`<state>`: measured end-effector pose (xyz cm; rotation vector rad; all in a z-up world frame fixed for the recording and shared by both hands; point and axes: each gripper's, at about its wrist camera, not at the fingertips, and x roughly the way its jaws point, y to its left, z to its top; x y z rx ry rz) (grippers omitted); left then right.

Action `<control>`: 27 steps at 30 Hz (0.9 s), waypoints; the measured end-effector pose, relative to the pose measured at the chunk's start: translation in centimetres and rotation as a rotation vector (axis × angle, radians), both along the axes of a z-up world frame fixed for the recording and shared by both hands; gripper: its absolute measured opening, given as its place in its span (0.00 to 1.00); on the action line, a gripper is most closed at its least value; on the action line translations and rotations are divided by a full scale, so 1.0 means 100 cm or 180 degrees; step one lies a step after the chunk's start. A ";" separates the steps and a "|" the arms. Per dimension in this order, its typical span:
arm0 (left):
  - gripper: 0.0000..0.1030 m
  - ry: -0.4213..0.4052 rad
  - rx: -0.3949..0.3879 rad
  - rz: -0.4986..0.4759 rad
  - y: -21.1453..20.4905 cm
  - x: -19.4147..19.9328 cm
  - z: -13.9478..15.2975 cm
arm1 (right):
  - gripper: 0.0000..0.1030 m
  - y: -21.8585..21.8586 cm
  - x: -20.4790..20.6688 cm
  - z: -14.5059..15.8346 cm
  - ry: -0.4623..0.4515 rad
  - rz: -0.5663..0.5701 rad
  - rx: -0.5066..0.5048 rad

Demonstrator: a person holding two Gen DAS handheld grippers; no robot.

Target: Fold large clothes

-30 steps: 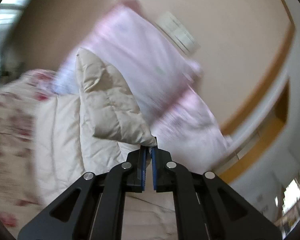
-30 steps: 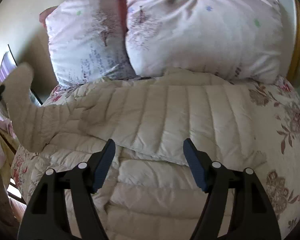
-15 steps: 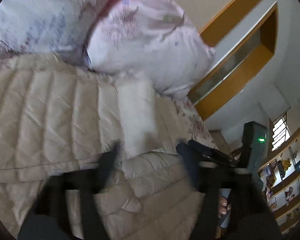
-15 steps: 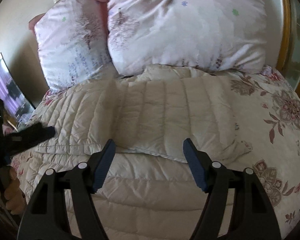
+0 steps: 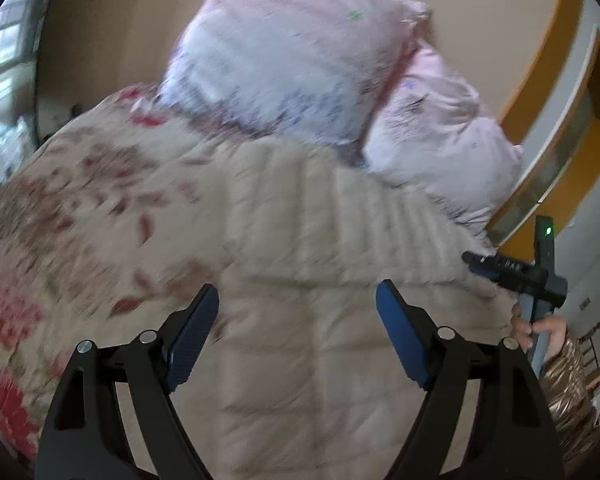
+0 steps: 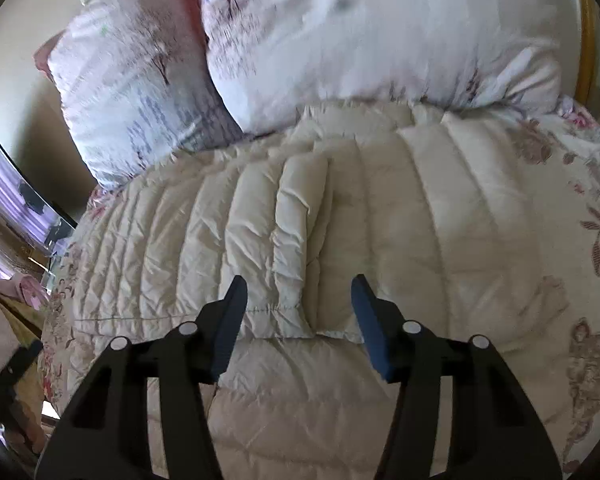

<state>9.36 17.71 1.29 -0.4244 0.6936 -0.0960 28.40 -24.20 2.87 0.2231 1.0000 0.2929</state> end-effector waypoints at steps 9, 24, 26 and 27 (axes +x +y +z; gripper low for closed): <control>0.79 0.0108 -0.0026 0.0058 0.013 -0.005 -0.020 | 0.03 0.006 -0.005 0.015 -0.0283 -0.0062 0.0140; 0.78 0.0161 -0.0038 -0.0052 0.006 -0.009 -0.032 | 0.04 -0.021 0.001 -0.023 0.0125 -0.0465 -0.0051; 0.78 0.0173 -0.0024 -0.0062 0.005 -0.015 -0.033 | 0.08 -0.021 0.002 -0.024 0.0131 -0.0431 -0.0083; 0.78 0.0174 -0.0019 -0.0072 0.005 -0.018 -0.034 | 0.12 -0.023 -0.002 -0.021 0.0108 -0.0406 -0.0075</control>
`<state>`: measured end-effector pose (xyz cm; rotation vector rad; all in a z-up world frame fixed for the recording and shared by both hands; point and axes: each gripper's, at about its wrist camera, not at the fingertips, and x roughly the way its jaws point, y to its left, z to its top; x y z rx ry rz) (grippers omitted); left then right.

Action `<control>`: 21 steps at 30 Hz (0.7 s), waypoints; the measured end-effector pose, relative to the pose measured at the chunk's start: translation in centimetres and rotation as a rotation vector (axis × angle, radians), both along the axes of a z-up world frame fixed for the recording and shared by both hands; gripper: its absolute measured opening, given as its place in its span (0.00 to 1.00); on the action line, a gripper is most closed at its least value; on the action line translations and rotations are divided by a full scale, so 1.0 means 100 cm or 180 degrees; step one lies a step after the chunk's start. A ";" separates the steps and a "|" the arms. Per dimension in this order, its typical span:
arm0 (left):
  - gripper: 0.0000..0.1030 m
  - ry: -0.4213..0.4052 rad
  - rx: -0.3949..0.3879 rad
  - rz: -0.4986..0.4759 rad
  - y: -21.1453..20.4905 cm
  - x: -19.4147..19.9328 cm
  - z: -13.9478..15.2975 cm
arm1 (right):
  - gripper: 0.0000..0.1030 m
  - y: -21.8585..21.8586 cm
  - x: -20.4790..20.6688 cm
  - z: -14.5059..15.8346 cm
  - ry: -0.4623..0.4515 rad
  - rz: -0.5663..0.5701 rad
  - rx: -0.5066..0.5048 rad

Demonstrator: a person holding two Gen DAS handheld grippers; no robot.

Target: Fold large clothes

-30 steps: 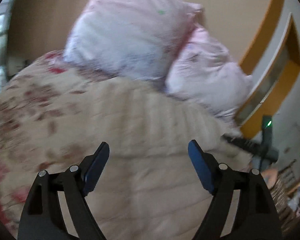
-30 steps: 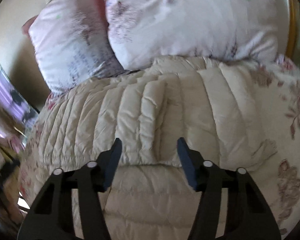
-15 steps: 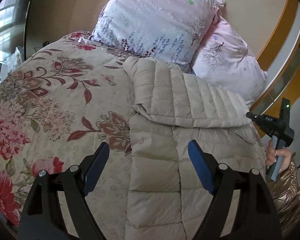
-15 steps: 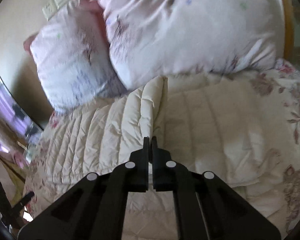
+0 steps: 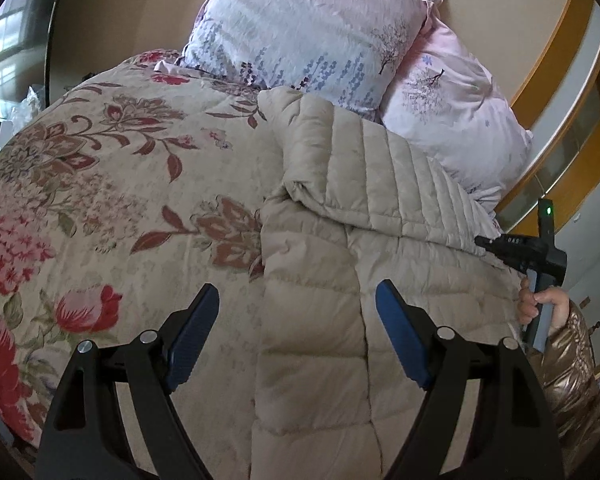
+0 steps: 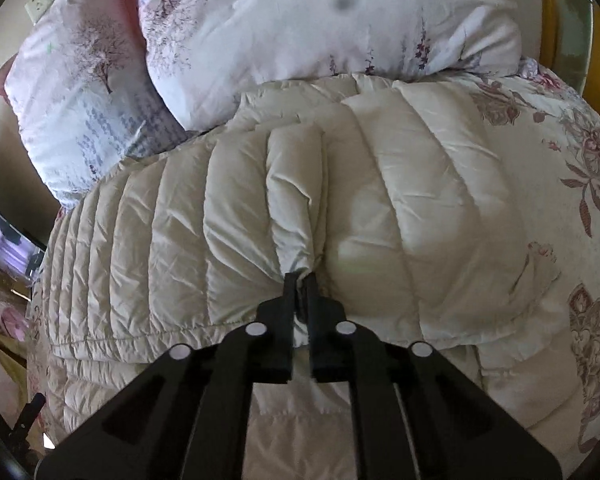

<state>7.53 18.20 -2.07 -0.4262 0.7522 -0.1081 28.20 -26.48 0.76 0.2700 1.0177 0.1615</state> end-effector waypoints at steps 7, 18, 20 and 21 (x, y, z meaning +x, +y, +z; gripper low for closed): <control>0.78 -0.0019 -0.0004 -0.0097 0.003 -0.030 -0.001 | 0.56 -0.046 -0.052 0.040 -0.0269 0.0154 0.0258; 0.73 0.0045 -0.0427 -0.0480 0.005 -0.081 -0.015 | 0.71 -0.164 -0.179 0.037 0.0182 0.0213 0.0641; 0.73 0.0032 -0.0538 -0.0547 0.007 -0.095 -0.019 | 0.72 -0.177 -0.200 0.031 0.0277 0.0186 0.0652; 0.73 0.0035 -0.0579 -0.0576 0.006 -0.101 -0.022 | 0.73 -0.186 -0.212 0.025 0.0353 0.0164 0.0671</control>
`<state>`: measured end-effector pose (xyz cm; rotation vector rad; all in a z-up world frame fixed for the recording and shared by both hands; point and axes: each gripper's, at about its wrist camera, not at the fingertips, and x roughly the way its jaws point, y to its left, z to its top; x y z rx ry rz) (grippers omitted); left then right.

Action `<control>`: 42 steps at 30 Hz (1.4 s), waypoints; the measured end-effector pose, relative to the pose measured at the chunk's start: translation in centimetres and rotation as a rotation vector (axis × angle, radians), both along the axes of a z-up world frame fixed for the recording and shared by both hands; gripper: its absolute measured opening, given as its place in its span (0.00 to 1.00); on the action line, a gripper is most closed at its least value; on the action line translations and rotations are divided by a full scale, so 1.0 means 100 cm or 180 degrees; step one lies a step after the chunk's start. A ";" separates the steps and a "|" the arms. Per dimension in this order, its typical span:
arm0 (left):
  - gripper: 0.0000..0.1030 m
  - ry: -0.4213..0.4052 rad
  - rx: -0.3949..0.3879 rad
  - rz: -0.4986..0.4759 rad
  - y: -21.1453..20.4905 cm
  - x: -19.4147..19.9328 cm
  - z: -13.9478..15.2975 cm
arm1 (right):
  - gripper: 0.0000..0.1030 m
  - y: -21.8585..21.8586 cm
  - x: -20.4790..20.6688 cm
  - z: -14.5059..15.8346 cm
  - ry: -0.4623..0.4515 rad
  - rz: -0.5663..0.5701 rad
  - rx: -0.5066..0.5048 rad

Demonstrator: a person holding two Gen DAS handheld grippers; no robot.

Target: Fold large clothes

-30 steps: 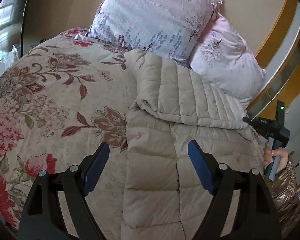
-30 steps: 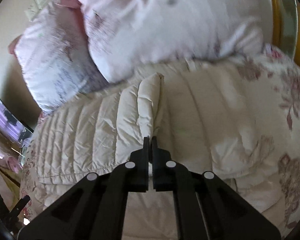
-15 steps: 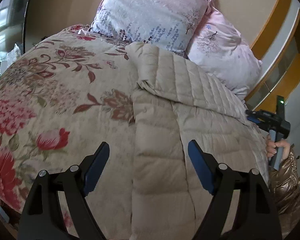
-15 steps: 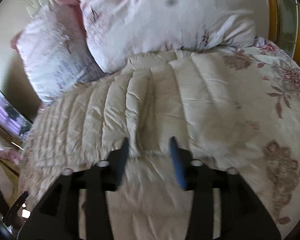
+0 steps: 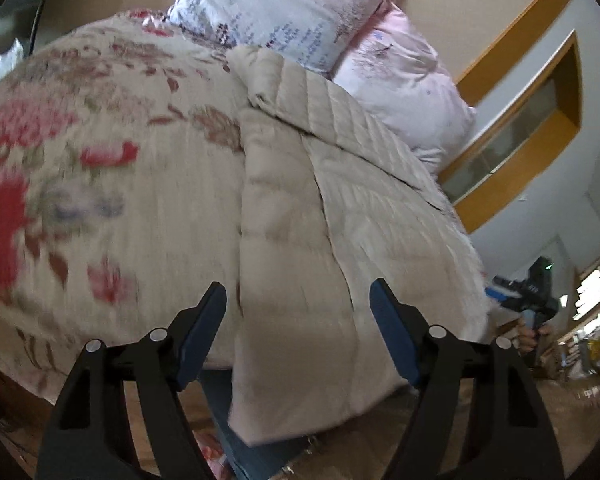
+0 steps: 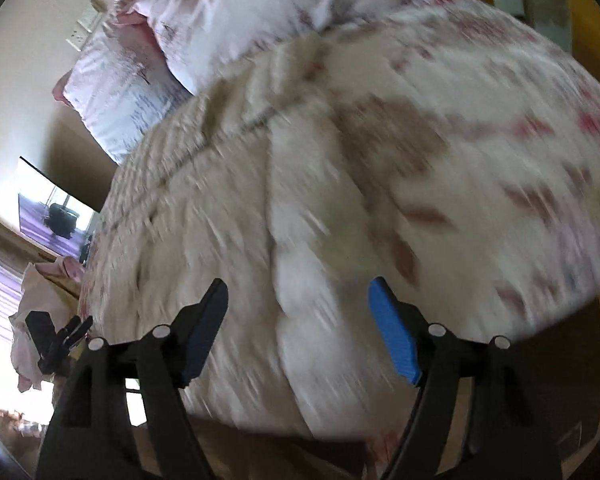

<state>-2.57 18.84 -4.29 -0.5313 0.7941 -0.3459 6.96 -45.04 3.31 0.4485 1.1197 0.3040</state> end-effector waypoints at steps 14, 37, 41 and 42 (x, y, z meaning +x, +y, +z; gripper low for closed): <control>0.73 0.0267 -0.0658 -0.0289 -0.012 0.001 -0.061 | 0.82 -0.033 -0.029 -0.064 0.0461 0.0037 0.0586; 0.16 -0.0274 -0.0858 -0.0642 -0.020 -0.008 -0.015 | 0.14 0.008 -0.044 -0.001 -0.0462 0.0684 0.0980; 0.16 -0.0508 -0.0634 -0.0553 -0.020 -0.001 0.018 | 0.13 0.014 -0.039 0.036 -0.0976 0.0496 0.0851; 0.16 -0.0585 -0.0554 -0.0508 -0.020 0.003 0.029 | 0.13 0.016 -0.036 0.047 -0.1131 0.0398 0.0772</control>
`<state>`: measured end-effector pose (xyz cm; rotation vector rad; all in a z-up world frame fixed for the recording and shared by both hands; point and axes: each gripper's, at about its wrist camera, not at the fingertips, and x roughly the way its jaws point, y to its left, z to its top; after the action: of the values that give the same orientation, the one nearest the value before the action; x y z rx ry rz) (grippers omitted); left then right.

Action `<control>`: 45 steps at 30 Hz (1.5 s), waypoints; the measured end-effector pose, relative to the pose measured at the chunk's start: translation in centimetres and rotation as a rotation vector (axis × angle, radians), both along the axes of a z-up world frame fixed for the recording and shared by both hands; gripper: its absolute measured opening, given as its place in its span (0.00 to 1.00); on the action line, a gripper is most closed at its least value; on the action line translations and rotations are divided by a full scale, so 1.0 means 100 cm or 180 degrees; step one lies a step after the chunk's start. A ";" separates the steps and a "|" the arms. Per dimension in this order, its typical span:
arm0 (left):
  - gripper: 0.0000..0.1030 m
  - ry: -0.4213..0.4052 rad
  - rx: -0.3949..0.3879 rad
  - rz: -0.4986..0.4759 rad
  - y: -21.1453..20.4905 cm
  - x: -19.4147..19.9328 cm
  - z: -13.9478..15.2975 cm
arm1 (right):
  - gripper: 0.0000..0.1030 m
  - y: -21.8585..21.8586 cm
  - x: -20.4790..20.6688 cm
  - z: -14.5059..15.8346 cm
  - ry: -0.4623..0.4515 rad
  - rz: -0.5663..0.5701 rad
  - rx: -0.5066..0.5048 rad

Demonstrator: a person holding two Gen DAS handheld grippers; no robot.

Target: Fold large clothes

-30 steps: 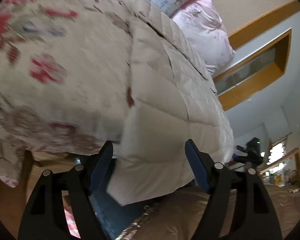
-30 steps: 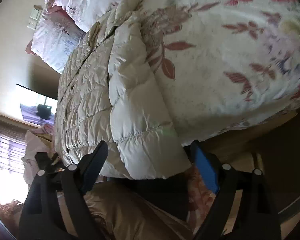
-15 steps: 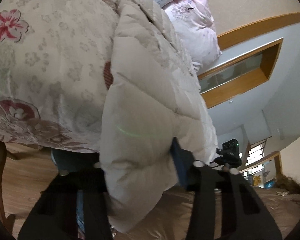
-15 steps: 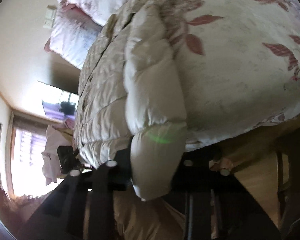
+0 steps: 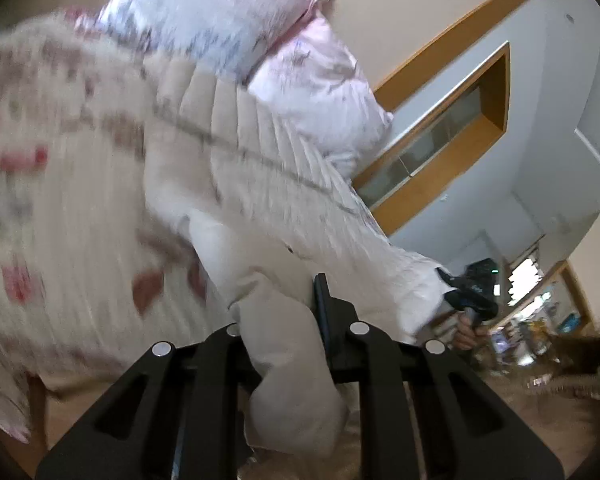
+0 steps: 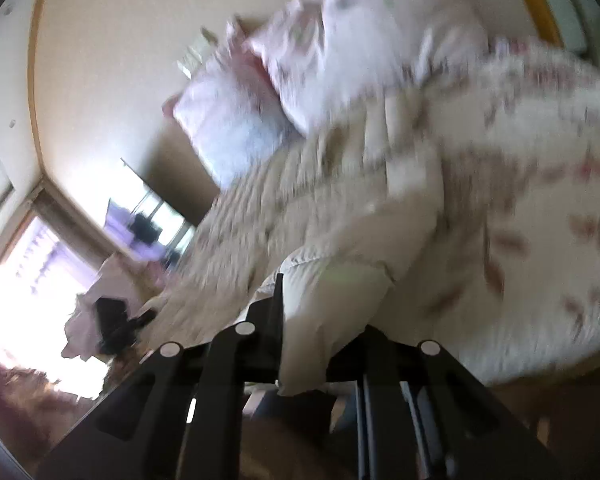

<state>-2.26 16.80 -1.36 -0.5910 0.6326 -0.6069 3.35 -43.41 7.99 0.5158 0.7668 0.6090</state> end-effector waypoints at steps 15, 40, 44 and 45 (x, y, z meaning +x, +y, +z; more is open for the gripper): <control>0.16 -0.0232 0.0225 0.1044 0.019 0.097 0.070 | 0.13 0.061 0.079 0.077 -0.1230 -0.1000 -0.1124; 0.14 0.0496 0.0061 0.1325 0.035 0.288 0.045 | 0.13 0.088 0.288 0.004 -0.0280 -0.1268 -0.1256; 0.15 0.0554 -0.0096 0.1313 0.041 0.297 0.034 | 0.17 0.083 0.310 -0.010 -0.0081 -0.1283 -0.1062; 0.15 0.0551 -0.0139 0.1300 0.042 0.299 0.034 | 0.18 0.082 0.315 -0.013 -0.0041 -0.1291 -0.1036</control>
<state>27.65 21.03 2.01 -0.7942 0.6384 -0.1879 34.87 -35.18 6.71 0.3512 0.7062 0.1064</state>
